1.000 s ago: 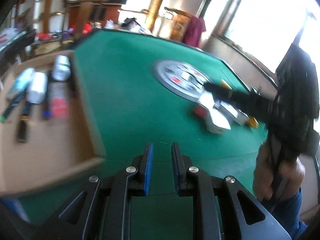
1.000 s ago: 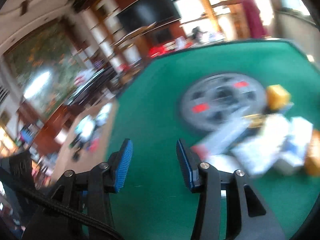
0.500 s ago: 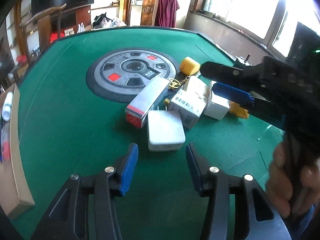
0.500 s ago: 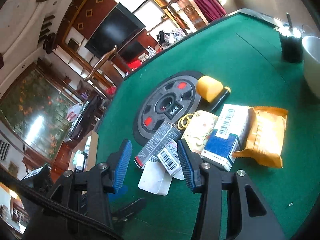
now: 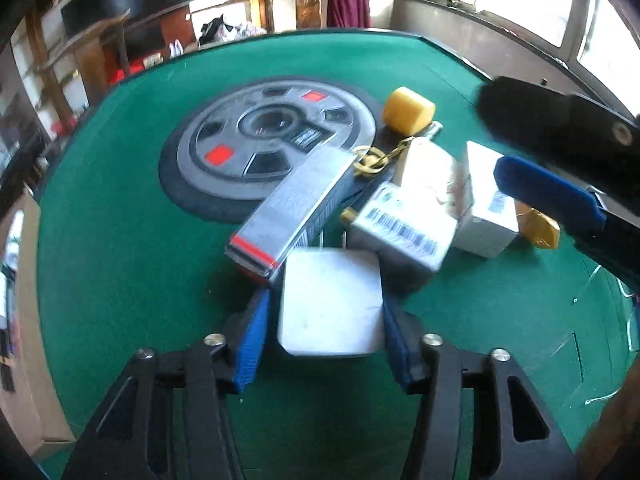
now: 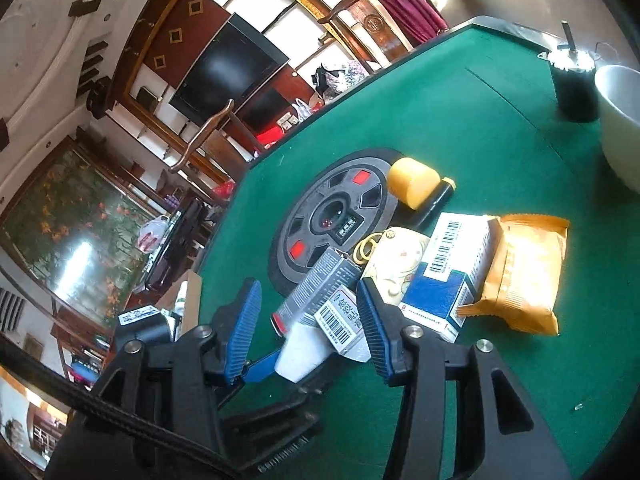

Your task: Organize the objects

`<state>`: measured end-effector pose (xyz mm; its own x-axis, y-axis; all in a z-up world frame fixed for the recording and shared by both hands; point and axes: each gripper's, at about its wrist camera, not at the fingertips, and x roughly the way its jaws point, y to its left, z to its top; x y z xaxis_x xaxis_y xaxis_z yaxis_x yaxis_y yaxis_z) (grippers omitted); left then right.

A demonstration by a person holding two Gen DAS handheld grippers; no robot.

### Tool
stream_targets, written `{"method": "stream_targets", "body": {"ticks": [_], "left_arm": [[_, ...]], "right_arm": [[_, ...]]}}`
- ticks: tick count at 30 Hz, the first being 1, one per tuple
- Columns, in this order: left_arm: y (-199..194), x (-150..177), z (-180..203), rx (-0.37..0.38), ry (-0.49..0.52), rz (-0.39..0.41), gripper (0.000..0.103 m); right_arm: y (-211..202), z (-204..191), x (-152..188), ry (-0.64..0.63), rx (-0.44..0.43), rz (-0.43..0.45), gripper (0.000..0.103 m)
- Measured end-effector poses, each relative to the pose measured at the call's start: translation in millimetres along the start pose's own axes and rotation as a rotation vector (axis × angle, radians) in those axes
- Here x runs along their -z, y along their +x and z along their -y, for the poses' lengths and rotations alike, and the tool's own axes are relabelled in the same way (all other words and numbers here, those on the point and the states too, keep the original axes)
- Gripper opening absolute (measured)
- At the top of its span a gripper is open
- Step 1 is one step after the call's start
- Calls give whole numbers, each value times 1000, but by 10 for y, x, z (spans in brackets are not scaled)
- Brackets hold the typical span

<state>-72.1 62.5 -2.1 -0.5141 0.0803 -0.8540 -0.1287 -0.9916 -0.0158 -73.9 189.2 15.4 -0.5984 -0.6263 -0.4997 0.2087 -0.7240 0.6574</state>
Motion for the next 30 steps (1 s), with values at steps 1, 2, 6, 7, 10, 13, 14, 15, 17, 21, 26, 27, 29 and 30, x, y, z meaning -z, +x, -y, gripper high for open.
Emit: {"method": "stream_targets", "body": {"ticks": [1, 2, 6, 7, 10, 13, 14, 15, 17, 21, 26, 27, 29, 30], "left_arm": [[-20, 21, -50, -17, -4, 9, 39], [-46, 57, -136, -38, -17, 5, 39], [-181, 254, -434, -39, -50, 8, 39], [-227, 324, -524, -52, -61, 10, 39], [-354, 538, -762, -56, -104, 21, 39], [-416, 644, -850, -69, -115, 32, 39], [-424, 667, -852, -71, -114, 36, 39], [-409, 675, -851, -75, -113, 39, 39], [-393, 676, -803, -90, -103, 45, 39], [-365, 654, -836, -83, -113, 48, 39], [-298, 551, -865, -98, -132, 37, 42], [-281, 528, -877, -101, -129, 43, 42], [-282, 537, -880, -95, -123, 60, 39], [-287, 543, -881, -92, -125, 61, 39]], "right_arm": [[14, 5, -2, -3, 2, -6, 48], [24, 12, 3, -8, 7, -12, 48], [77, -7, 41, -45, 39, -43, 48], [105, -25, 52, -62, 56, -53, 48], [186, -78, 99, -122, 119, -75, 48], [285, -122, 145, -193, 179, -97, 48], [313, -147, 167, -223, 201, -97, 48], [360, -161, 196, -256, 227, -107, 48], [456, -198, 263, -311, 268, -143, 47], [559, -253, 352, -406, 354, -137, 34], [580, -177, 394, -399, 366, -147, 31], [562, -166, 402, -394, 359, -144, 31], [534, -147, 400, -379, 345, -141, 31], [519, -137, 393, -369, 334, -142, 31]]}}
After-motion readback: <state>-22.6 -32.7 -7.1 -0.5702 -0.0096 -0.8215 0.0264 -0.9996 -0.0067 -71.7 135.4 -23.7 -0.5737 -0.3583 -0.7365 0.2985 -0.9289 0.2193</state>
